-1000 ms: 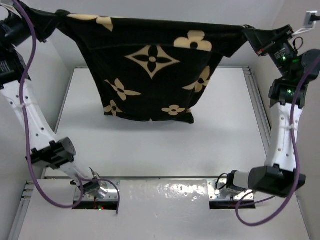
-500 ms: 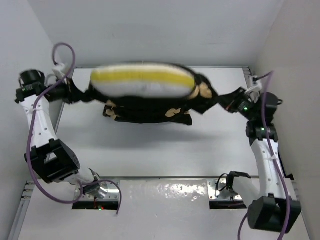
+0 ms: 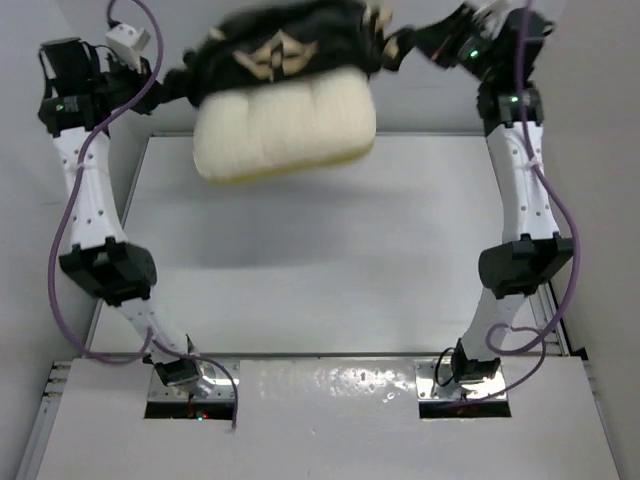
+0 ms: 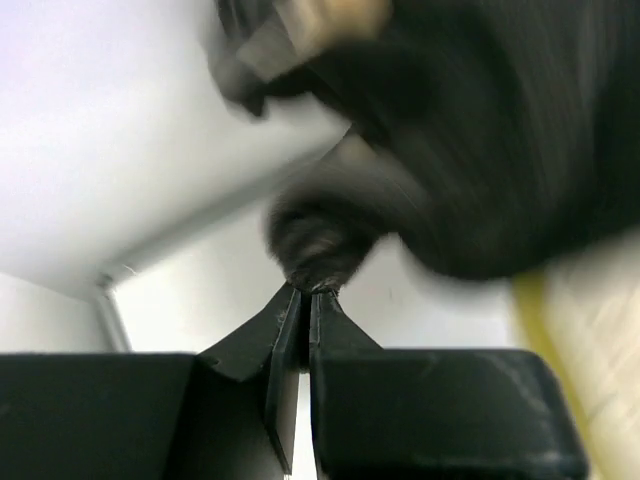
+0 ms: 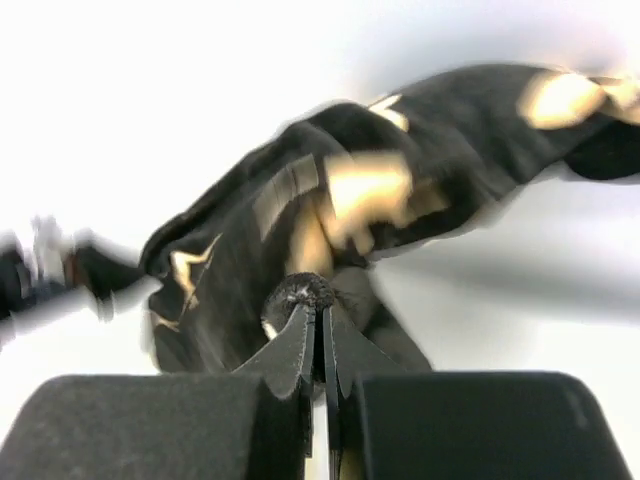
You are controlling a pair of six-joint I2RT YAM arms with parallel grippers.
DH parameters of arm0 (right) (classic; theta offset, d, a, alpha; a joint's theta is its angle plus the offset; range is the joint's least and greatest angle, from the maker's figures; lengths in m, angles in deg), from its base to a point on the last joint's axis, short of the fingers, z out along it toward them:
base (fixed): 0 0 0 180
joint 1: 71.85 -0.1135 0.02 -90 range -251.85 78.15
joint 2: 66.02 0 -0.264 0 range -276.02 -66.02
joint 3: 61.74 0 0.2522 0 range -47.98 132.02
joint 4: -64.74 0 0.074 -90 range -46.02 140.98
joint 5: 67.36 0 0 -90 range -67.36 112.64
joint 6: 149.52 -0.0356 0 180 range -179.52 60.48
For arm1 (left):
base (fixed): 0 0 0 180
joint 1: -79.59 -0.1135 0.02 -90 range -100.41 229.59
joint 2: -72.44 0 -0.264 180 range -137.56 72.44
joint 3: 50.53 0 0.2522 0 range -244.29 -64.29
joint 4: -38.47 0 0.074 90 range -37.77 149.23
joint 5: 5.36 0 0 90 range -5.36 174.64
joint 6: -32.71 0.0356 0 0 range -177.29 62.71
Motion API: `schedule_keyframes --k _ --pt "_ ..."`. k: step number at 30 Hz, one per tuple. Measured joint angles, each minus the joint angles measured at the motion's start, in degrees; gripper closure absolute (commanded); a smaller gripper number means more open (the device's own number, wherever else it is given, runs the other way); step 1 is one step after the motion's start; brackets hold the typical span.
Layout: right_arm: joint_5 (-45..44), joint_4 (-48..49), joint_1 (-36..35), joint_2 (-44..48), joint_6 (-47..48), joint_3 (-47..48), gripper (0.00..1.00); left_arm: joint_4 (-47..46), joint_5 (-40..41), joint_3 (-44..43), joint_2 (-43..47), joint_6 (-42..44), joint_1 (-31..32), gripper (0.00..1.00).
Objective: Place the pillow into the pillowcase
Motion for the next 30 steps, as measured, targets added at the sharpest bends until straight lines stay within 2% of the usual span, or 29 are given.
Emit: schedule_keyframes --k 1,3,5,7,11,13,16,19,21,23,25,30 --pt "-0.44 3.15 1.95 -2.49 -3.13 7.54 1.00 -5.64 0.85 4.24 4.09 -2.19 -0.09 1.00" --pt "-0.26 8.04 6.01 -1.40 -8.09 10.23 1.00 -9.35 1.81 6.23 9.62 -5.27 -0.11 1.00" --pt "-0.50 12.52 10.16 5.66 -11.67 1.55 1.00 -10.10 1.62 -0.42 10.69 -8.07 -0.72 1.00" --pt "-0.04 16.20 13.90 14.75 -15.15 -11.28 1.00 -10.19 -0.15 -5.64 10.36 -9.68 -1.88 1.00" --pt "3.39 19.78 16.31 26.21 -19.71 -31.41 1.00 -4.44 -5.49 -7.89 9.01 -9.92 -4.55 1.00" --pt "6.08 18.88 16.85 26.91 -20.94 -34.80 1.00 -0.74 -10.05 -6.62 8.52 -11.23 -5.90 1.00" --pt "9.27 16.11 17.16 24.44 -22.27 -32.13 1.00 2.25 -16.31 -2.99 6.16 -14.47 -6.86 1.00" --pt "9.88 16.00 19.85 21.92 -24.26 -24.81 1.00 -7.17 -23.50 2.14 6.49 -23.67 -9.73 1.00" --pt "9.68 18.60 22.21 21.97 -26.43 -22.12 1.00 -25.18 -28.59 9.51 8.76 -38.36 -11.63 1.00" --pt "8.59 22.32 25.31 23.15 -27.85 -21.55 1.00 -38.29 -32.41 13.97 10.12 -48.74 -14.21 1.00" --pt "7.23 24.94 27.12 25.31 -28.76 -23.17 1.00 -44.50 -35.06 14.10 10.23 -53.99 -16.37 1.00" --pt "6.78 27.71 25.40 28.09 -29.68 -27.08 1.00 -53.27 -38.01 13.40 10.91 -61.05 -17.62 1.00"
